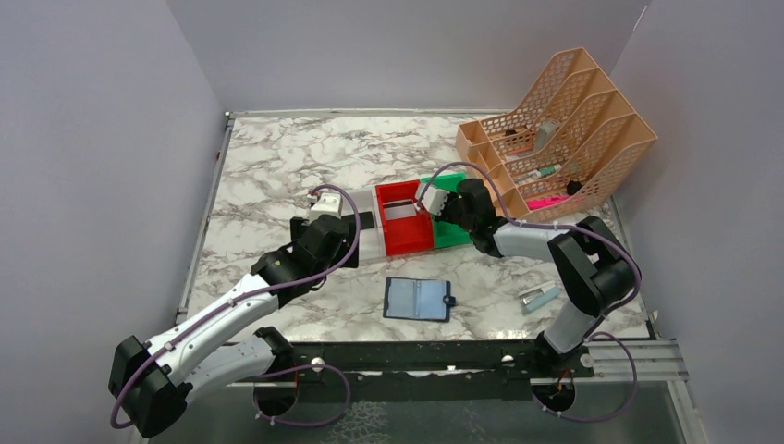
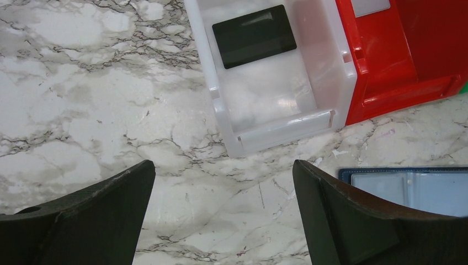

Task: Take the credit cards out of the card holder
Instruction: Place the credit card in the storage box.

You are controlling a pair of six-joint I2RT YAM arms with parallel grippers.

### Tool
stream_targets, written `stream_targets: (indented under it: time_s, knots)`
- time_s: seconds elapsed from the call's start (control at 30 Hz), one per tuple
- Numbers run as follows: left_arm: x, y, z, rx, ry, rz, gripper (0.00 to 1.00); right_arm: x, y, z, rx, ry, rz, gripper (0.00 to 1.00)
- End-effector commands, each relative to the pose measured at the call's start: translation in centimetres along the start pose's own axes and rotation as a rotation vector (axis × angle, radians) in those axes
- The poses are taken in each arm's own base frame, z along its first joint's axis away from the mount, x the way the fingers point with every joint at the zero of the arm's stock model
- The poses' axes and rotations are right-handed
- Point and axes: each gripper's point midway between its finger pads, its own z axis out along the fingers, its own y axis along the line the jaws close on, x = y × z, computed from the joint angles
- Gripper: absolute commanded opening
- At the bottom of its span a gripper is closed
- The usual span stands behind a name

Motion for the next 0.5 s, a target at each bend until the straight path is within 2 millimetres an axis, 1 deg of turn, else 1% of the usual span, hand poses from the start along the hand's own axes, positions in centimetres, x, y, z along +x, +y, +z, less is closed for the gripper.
stream_targets:
  time_s: [0.0,0.13,0.37,0.47]
  knots:
    - [-0.6,0.0,-0.1,0.0,-0.024,-0.014,0.99,-0.1,-1.0,0.4,0.035,-0.001,-0.036,0.01]
    - [-0.6,0.0,-0.1,0.001,-0.026,-0.016,0.99,0.0,-0.1,0.4,-0.004,-0.005,-0.05,0.06]
    - [-0.5,-0.1,0.0,0.004,-0.019,-0.016,0.99,1.0,1.3,0.6,-0.07,0.02,-0.068,0.07]
    - [-0.3,-0.2,0.1,0.007,-0.009,-0.013,0.99,1.6,1.6,0.9,-0.093,0.043,-0.067,0.13]
